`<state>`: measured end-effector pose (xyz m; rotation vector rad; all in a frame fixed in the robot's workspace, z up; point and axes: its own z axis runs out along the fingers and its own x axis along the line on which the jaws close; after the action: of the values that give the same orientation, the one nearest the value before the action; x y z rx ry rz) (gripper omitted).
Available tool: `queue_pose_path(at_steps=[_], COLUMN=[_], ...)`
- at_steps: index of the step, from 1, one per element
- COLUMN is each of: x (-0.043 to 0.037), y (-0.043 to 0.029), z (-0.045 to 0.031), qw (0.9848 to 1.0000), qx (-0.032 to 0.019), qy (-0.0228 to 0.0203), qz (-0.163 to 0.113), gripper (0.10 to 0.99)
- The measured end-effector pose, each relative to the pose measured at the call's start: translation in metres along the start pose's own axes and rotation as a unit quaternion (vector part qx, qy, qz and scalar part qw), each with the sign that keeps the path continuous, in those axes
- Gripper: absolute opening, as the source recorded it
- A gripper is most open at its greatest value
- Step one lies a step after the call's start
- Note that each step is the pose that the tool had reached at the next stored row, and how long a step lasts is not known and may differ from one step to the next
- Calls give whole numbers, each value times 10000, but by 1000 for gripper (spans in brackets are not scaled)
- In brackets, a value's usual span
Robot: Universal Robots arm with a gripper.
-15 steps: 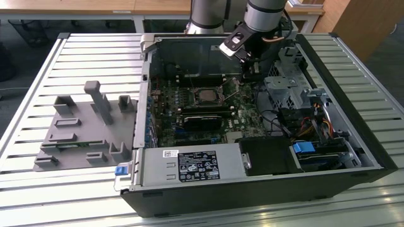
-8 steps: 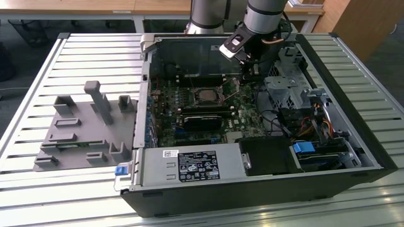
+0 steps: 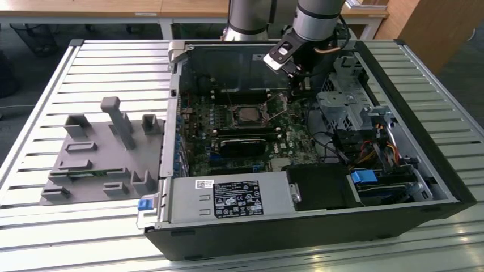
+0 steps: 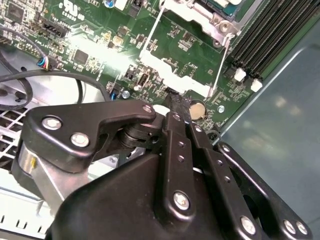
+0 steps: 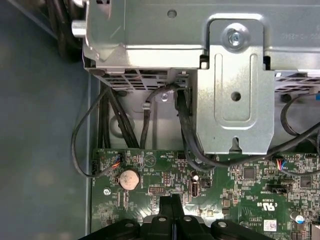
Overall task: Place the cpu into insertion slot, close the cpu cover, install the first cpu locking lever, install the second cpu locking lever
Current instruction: 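Close the cpu cover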
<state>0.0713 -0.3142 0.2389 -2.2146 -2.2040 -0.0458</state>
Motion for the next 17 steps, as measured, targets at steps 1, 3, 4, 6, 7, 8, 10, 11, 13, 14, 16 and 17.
queue_pose_path(at_steps=[1,3,4,6,7,8,10,11,13,14,16,17], x=[0,0,0,0,0,0,0,-1,-1,-1,-2,-2], y=[7,14,16,22,25,27,27,27,27,27,26,18], z=[0,-1,-1,2,3,5,13,18,31,39,49,49], qw=[10000,10000,10000,10000,10000,10000,10000,10000,10000,10000,10000,10000], qx=[1,3,4,5,5,6,6,6,7,6,7,7], qy=[0,-2,-1,0,-1,-1,0,-1,-1,-1,-1,-2], qz=[0,0,0,0,0,0,1,1,0,0,0,0], gripper=[106,106,106,106,106,106,106,106,106,106,106,106])
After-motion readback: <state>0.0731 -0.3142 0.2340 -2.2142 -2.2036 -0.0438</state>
